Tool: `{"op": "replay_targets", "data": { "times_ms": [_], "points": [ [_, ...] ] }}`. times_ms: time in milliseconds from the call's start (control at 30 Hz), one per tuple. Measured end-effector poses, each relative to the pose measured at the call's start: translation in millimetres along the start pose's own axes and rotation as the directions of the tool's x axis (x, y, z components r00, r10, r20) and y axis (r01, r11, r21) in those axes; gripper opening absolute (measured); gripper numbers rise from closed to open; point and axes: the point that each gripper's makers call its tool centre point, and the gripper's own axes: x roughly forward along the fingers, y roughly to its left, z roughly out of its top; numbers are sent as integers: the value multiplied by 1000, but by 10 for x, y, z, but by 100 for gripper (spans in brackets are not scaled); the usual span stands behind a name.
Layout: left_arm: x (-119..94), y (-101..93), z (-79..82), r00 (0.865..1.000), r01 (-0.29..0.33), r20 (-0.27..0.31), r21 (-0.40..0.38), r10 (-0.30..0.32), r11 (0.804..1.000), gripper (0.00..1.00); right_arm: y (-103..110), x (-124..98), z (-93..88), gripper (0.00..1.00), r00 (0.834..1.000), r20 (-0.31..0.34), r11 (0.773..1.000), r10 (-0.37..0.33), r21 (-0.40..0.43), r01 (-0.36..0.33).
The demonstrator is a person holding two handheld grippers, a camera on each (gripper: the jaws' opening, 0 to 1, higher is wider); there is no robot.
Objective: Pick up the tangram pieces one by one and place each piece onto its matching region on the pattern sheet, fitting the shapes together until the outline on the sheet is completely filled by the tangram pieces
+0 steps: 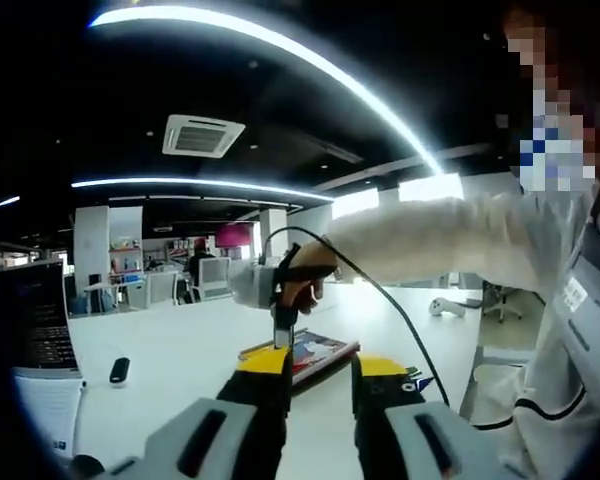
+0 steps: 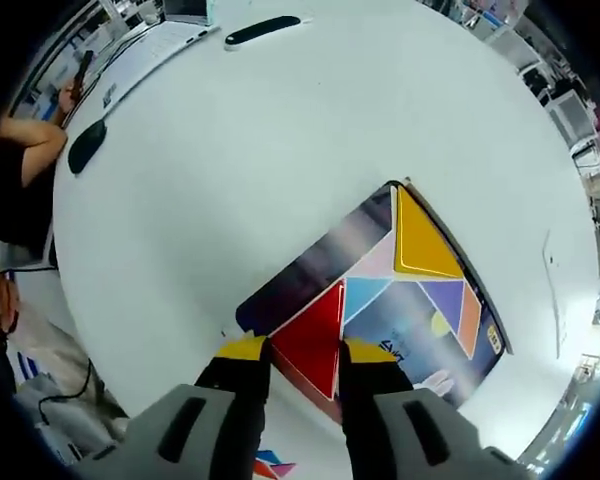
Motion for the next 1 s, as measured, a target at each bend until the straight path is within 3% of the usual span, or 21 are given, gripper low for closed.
{"op": "replay_targets", "data": {
  "times_ms": [167,300,400,433,567,767,833,900,933,967,1000],
  "points": [
    [-26,116,-10,999,-45,-2,-3,45,999,26,-4,-140,79,28,999,53,1000,15,24,-16],
    [-41,133,-4,999,-54,1,-4,54,999,26,26,-450,157,27,994,104,999,45,7,-46],
    [-48,119,16,999,-52,7,-2,52,999,26,-27,-879,210,25,973,219,997,69,-42,-61],
    [-49,110,24,999,-50,9,-1,50,999,26,-32,-929,179,25,972,226,997,72,-56,-61],
    [-48,92,28,999,-47,10,2,47,999,26,52,-1038,-215,26,977,199,988,80,-146,-51],
    [-56,75,32,999,-46,9,6,46,999,26,268,-896,-831,26,984,145,961,106,-268,-64],
    [-58,67,38,999,-45,9,9,45,999,26,392,-775,-1104,26,988,98,925,123,-372,-79],
    [-57,53,46,999,-41,12,10,41,999,26,477,-648,-1427,26,992,4,844,127,-525,-106],
    [-54,48,50,999,-39,13,11,39,999,26,516,-575,-1583,26,993,-28,789,116,-604,-109],
    [-49,39,51,999,-36,13,13,36,999,26,520,-509,-1677,26,995,-40,757,97,-646,-100],
    [-45,32,49,999,-34,12,14,34,999,26,494,-475,-1713,26,996,-48,749,75,-656,-88]
  ]
}}
